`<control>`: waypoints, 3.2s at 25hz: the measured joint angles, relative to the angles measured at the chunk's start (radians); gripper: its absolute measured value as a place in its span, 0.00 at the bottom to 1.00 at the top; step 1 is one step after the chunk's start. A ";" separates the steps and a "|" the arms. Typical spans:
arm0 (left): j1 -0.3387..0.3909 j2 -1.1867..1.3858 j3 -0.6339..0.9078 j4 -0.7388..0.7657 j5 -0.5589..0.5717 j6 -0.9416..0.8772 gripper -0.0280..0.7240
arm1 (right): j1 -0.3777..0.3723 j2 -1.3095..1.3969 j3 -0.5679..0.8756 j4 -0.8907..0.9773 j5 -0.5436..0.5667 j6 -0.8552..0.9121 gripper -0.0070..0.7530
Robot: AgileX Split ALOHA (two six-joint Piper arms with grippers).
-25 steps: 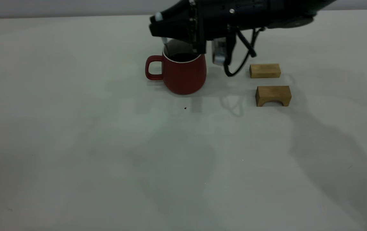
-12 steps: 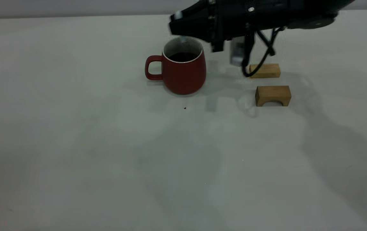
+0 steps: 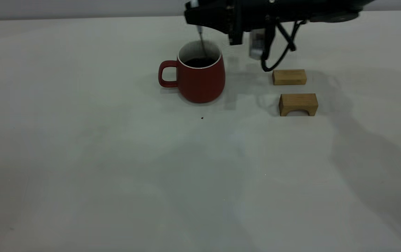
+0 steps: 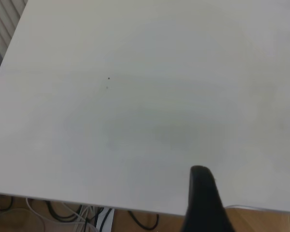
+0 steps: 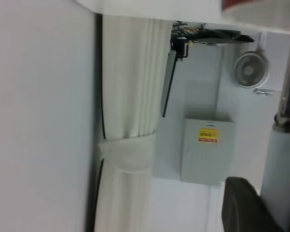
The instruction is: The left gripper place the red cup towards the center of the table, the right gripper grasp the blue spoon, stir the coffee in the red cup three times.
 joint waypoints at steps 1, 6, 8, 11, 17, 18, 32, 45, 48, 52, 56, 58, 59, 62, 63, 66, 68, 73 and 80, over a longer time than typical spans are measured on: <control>0.000 0.000 0.000 0.000 0.000 0.000 0.78 | 0.000 -0.006 0.015 0.000 0.000 0.000 0.19; 0.000 0.000 0.000 0.000 0.000 0.000 0.78 | 0.013 -0.009 0.055 -0.008 0.001 -0.001 0.19; 0.000 0.000 0.000 0.000 0.000 0.000 0.78 | 0.013 -0.009 0.055 -0.008 0.001 -0.001 0.19; 0.000 0.000 0.000 0.000 0.000 0.000 0.78 | 0.013 -0.009 0.055 -0.028 0.001 -0.007 0.19; 0.000 0.000 0.000 0.000 0.000 0.000 0.78 | 0.013 -0.015 0.055 -0.110 0.002 -0.233 0.31; 0.000 0.000 0.000 0.000 0.000 -0.001 0.78 | 0.013 -0.018 0.055 -0.135 0.002 -0.291 0.39; 0.000 0.000 0.000 0.000 0.000 -0.001 0.78 | 0.013 -0.383 0.055 -0.989 0.036 -0.600 0.58; 0.000 0.000 0.000 0.000 0.000 -0.001 0.78 | 0.013 -1.018 0.247 -1.531 0.069 -0.716 0.32; 0.000 0.000 0.000 0.000 0.000 -0.001 0.78 | 0.013 -1.197 0.394 -1.624 0.081 -0.690 0.30; 0.000 0.000 0.000 0.000 0.000 0.000 0.78 | 0.013 -1.404 0.582 -1.688 0.087 -0.628 0.30; 0.000 0.000 0.000 0.000 0.000 0.000 0.78 | 0.013 -1.619 0.749 -1.698 0.089 -0.626 0.31; 0.000 0.000 0.000 0.000 0.000 0.000 0.78 | 0.013 -1.732 0.826 -1.698 0.091 -0.626 0.31; 0.000 0.000 0.000 0.000 0.000 0.000 0.78 | 0.012 -1.796 0.854 -1.701 0.092 -0.627 0.31; 0.000 0.000 0.000 0.000 0.000 0.000 0.78 | -0.030 -1.995 0.934 -1.705 0.091 -0.649 0.31; 0.000 0.000 0.000 0.000 0.000 0.000 0.78 | -0.057 -2.073 0.957 -1.708 0.091 -0.652 0.31; 0.000 0.000 0.000 0.000 0.000 0.000 0.78 | -0.155 -2.309 1.007 -1.724 0.090 -0.653 0.31; 0.000 0.000 0.000 0.000 0.000 0.000 0.78 | -0.177 -2.445 1.048 -1.724 0.062 -0.654 0.31; 0.000 0.000 0.000 0.000 0.000 0.000 0.78 | -0.196 -2.661 1.164 -1.722 -0.003 -0.652 0.32; 0.000 0.000 0.000 0.000 0.000 0.000 0.78 | -0.206 -2.689 1.349 -1.645 -0.011 -0.646 0.32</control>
